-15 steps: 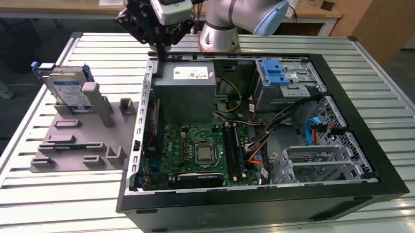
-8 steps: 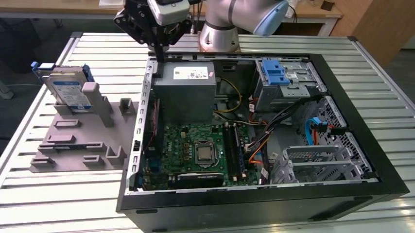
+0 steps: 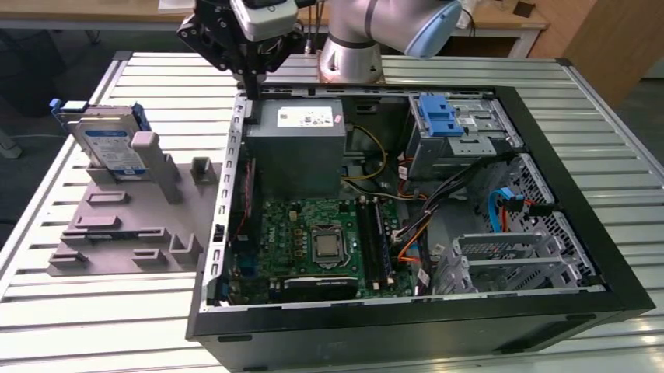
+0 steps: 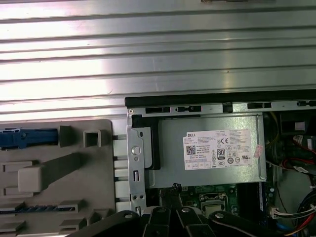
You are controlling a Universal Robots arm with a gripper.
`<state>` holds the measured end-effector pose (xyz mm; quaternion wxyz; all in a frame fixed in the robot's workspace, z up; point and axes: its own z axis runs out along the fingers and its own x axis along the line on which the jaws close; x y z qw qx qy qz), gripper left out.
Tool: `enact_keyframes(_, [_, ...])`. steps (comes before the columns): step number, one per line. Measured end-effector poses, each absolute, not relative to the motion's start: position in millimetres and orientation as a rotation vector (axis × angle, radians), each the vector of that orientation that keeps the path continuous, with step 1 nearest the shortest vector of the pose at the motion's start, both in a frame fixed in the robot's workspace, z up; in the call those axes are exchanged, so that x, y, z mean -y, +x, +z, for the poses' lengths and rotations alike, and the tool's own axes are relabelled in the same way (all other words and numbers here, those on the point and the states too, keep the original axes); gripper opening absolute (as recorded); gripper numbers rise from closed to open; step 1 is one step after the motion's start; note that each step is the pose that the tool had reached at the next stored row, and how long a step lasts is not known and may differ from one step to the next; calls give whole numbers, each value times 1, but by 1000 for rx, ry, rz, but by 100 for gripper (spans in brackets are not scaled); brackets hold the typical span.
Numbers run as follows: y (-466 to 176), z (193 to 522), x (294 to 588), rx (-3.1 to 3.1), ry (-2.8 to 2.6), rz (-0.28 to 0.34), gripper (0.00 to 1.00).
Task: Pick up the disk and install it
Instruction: 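Reach for the disk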
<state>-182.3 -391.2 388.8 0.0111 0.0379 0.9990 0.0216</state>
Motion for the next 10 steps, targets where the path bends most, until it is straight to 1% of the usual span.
enact_keyframes(10, [-188, 388, 391, -3117, 118, 67, 11])
